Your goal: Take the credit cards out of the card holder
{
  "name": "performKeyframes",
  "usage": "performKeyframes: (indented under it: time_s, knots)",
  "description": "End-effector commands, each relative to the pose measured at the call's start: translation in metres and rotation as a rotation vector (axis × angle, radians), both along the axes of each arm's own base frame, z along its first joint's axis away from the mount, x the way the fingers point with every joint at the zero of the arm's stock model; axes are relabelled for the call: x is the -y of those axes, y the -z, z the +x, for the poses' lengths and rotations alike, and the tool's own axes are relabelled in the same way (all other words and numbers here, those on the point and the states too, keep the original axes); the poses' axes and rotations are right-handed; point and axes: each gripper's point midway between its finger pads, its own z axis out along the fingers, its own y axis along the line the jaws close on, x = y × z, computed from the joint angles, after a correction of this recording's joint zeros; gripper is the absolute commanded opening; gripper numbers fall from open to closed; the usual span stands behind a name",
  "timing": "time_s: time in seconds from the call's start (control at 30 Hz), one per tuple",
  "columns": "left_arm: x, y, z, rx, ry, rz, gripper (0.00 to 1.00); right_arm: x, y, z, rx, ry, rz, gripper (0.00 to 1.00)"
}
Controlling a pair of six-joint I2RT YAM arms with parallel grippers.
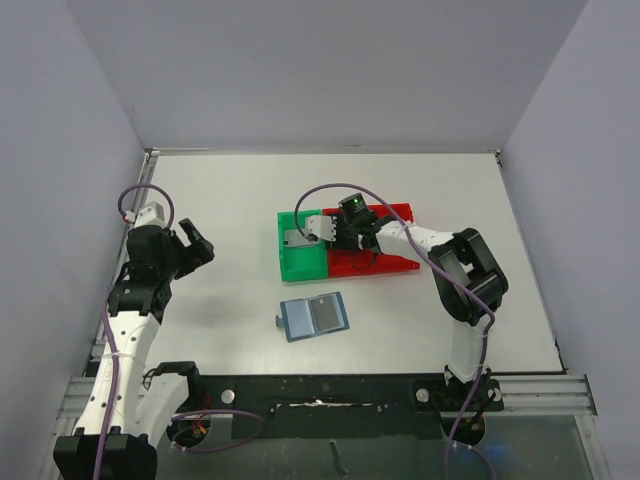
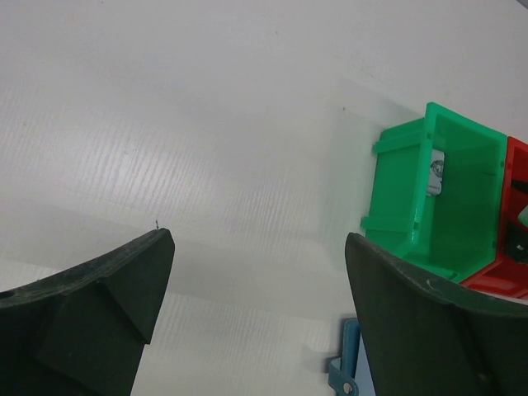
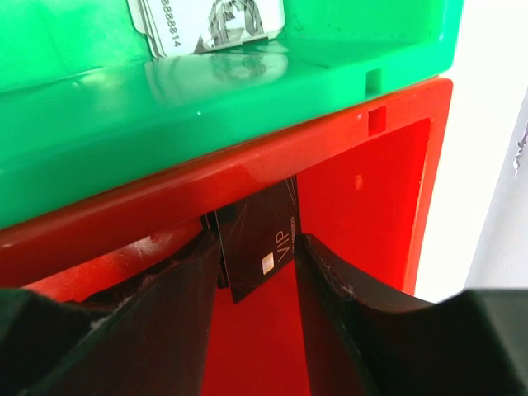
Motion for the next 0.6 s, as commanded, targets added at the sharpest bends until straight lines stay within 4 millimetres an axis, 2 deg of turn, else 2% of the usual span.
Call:
performKeyframes:
  time_s: [0.0,0.27,0.57]
  knots:
    - [0.001,-0.016,0.012,0.073,0.021,0.006,0.85,-0.001,-0.015,0.020,0.060,0.045,0.034,0.43]
    - [0.003,-0.014,0.012,0.068,0.031,0.001,0.85,0.000,-0.019,0.025,0.046,0.096,0.067,0.46]
    - [0.006,-0.013,0.013,0.064,0.046,-0.003,0.85,-0.007,-0.028,0.018,0.014,0.081,0.108,0.58]
